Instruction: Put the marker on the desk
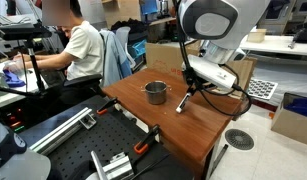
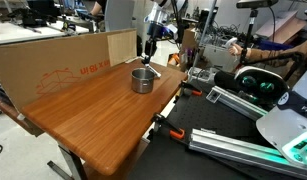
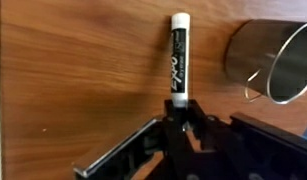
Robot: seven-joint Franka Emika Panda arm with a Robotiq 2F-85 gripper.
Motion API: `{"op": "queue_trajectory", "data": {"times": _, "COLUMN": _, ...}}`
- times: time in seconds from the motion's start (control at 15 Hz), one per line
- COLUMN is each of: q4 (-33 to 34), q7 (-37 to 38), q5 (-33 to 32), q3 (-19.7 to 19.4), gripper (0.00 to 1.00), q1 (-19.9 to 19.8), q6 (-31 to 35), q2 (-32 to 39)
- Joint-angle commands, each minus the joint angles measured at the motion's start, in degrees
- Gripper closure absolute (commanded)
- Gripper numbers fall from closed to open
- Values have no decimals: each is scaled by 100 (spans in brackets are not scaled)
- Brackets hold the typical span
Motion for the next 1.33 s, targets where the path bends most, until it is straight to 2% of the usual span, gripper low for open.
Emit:
{"op": "queue_trajectory", "data": {"times": 0.0, "q4": 569, "q7": 365, "q5": -292, "q3": 144, "gripper": 95, "q1": -142, "q6": -415, "q2": 468}}
{"op": "queue_trajectory", "data": {"times": 0.47, "q4": 1371, "q7": 1181, "q5": -780, "q3": 227, "gripper": 95, "q1": -134, "q6": -769, "q2": 1132}}
{"op": "queue_trajectory", "data": {"times": 0.53, "q4": 1432, "q7": 1326, "q5": -872, "q3": 213, "gripper": 56, "q1": -108, "q6": -830, "q2": 1145}}
{"op": "queue_trajectory", "data": {"times": 0.67, "q4": 1452, "q7": 1532, "q5": -975, "q3": 238, "gripper": 48, "q1": -94, "q6": -769, "q2": 1107}}
{"op": "queue_trajectory", "data": {"times": 1.07, "q4": 1291, "q7": 1737, "q5": -1072, "q3": 336, "gripper": 4, "q1": -115, "q6": -588, "q2": 844}}
{"op": "queue_trajectory", "data": {"times": 1.27, "q4": 873, "q7": 1636, "q5": -1069, "q3": 359, "gripper": 0, "q1": -76, "q6": -365, "q2": 441}}
